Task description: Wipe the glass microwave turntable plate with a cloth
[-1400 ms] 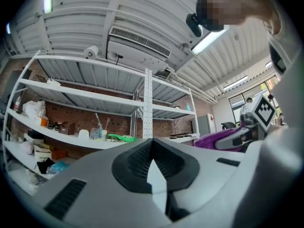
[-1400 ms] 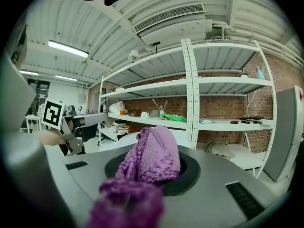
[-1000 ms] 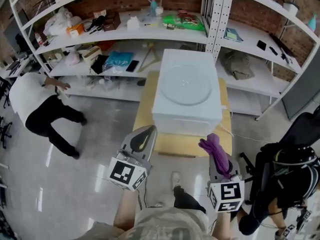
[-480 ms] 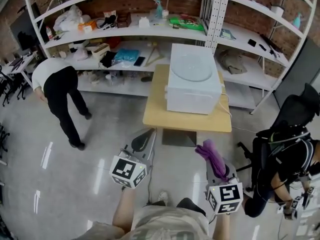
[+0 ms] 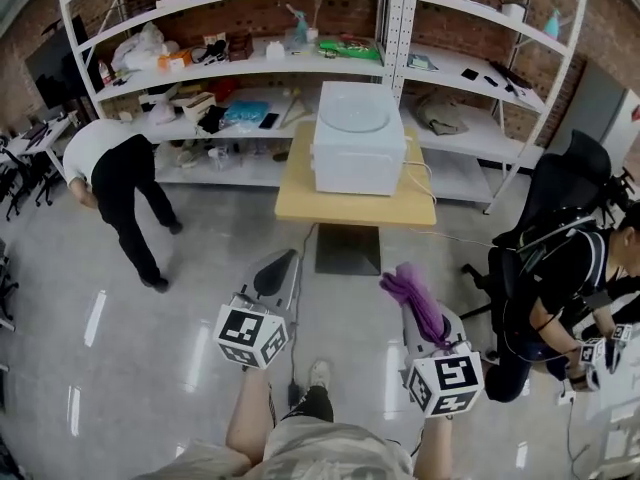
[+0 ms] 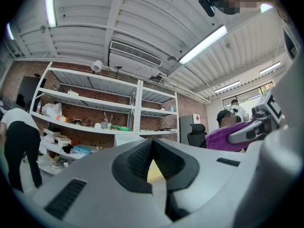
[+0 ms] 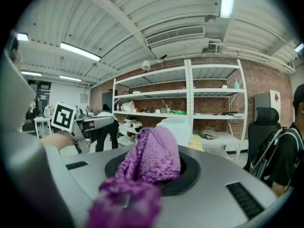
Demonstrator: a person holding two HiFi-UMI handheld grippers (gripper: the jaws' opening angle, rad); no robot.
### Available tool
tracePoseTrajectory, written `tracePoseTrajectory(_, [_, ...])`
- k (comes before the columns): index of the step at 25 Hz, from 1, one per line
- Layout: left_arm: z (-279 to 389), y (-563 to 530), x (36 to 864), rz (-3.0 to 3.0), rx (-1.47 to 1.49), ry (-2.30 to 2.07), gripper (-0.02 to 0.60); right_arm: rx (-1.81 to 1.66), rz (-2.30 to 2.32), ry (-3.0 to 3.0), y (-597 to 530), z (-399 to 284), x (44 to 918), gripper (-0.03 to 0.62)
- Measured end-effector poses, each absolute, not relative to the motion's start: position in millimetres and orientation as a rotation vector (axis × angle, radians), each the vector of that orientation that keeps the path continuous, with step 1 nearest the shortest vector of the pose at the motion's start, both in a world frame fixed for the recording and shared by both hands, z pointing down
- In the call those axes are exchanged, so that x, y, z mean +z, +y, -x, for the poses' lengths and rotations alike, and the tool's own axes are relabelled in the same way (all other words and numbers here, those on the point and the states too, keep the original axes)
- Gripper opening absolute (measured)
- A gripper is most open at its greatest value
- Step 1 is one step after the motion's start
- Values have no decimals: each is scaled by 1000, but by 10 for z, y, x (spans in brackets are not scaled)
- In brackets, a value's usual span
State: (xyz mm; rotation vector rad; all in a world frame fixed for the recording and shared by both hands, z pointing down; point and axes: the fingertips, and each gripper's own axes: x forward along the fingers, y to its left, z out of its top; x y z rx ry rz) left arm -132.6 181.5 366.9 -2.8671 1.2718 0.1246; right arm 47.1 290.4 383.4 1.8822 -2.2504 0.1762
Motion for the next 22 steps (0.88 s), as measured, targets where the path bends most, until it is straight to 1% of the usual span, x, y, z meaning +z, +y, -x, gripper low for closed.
tracePoseTrajectory(5, [1268, 2619, 3621, 2866, 142, 1312, 2, 203, -1935, -2337, 3521, -407, 3734, 51])
tracePoseTrajectory(10, [1375, 3163, 3427, 2849, 150, 1323, 2, 193, -1901, -2428, 3995, -146, 3578, 51])
tracePoseTrajectory(14, [1419, 3360, 3318, 2839, 138, 1305, 2, 197, -1905, -2432, 4128, -70, 3519, 51])
tracePoseTrajectory(19, [1471, 3395, 3399, 2860, 91, 1292, 2, 173, -1904, -2399, 4159, 24, 3471, 51])
tracePoseTrajectory(22, [1583, 3431, 3418, 2868, 112, 1298, 2, 123, -1887, -2397, 4199, 160, 3429, 51])
